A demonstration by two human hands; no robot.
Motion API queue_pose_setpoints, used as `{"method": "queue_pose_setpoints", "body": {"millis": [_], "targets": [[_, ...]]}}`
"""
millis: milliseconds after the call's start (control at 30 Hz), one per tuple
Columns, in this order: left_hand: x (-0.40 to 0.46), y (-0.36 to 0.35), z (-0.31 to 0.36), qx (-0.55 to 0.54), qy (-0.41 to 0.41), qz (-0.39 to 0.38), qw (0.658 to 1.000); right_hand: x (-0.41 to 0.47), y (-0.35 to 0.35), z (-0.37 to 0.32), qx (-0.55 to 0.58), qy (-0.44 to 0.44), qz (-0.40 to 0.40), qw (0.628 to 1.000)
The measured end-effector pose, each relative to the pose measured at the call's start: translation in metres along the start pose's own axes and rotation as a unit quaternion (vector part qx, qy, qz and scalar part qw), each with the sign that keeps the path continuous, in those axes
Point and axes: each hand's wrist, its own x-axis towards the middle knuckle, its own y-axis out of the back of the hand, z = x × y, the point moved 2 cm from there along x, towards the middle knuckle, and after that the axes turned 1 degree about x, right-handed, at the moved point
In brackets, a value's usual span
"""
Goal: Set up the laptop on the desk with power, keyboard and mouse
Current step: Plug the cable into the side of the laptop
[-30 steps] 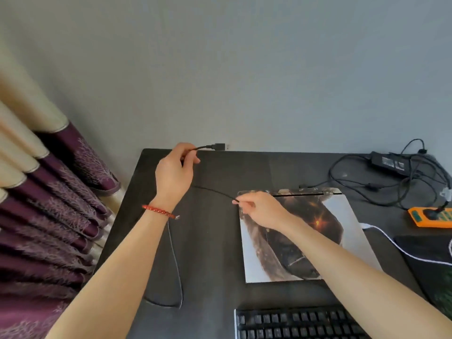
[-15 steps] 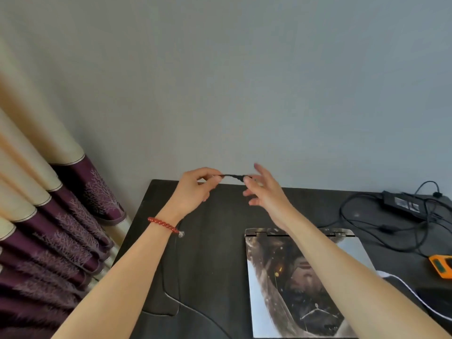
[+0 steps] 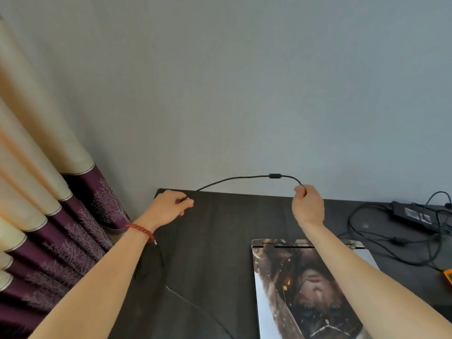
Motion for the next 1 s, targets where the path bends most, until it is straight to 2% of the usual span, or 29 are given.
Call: {"method": "queue_pose_setpoints", "body": {"millis": [67, 133, 200, 300, 400, 500, 600, 667, 767, 867, 1000], "targets": [[0.006, 0.018, -0.017, 0.050, 0.050, 0.113, 0.991, 0.006, 0.009, 0.015, 0.018, -0.045, 0.050, 0.998], [0.011, 0.034, -0.016, 0.034, 0.065, 0.226, 0.971, 0.003, 0.010, 0.021, 0.041, -0.038, 0.054, 0.997], [0.020, 0.036, -0.001, -0.001, 0.031, 0.245, 0.969, -0.006, 0.004, 0.020, 0.067, -0.005, 0.004, 0.998], [0.019, 0.006, 0.026, -0.055, -0.013, 0.209, 0.976, -0.029, -0.015, 0.015, 0.073, 0.049, -0.145, 0.986], [-0.003, -0.051, 0.034, -0.042, -0.069, 0.158, 0.984, -0.052, -0.034, 0.017, 0.015, 0.099, -0.258, 0.961], [-0.040, -0.129, 0.024, 0.024, -0.146, 0.032, 0.989, -0.064, -0.040, 0.035, -0.042, 0.102, -0.246, 0.963], [-0.068, -0.197, 0.015, 0.136, -0.202, -0.104, 0.964, -0.069, -0.037, 0.065, -0.098, 0.074, -0.237, 0.964], [-0.081, -0.231, 0.011, 0.188, -0.205, -0.151, 0.949, -0.075, -0.031, 0.092, -0.128, 0.034, -0.247, 0.960], [-0.095, -0.257, -0.003, 0.252, -0.202, -0.171, 0.931, -0.082, -0.021, 0.123, -0.166, -0.005, -0.256, 0.952], [-0.110, -0.266, -0.036, 0.280, -0.181, -0.159, 0.929, -0.093, -0.018, 0.146, -0.184, -0.024, -0.297, 0.937], [-0.118, -0.258, -0.074, 0.284, -0.148, -0.143, 0.936, -0.111, -0.028, 0.157, -0.190, 0.009, -0.342, 0.920]]}}
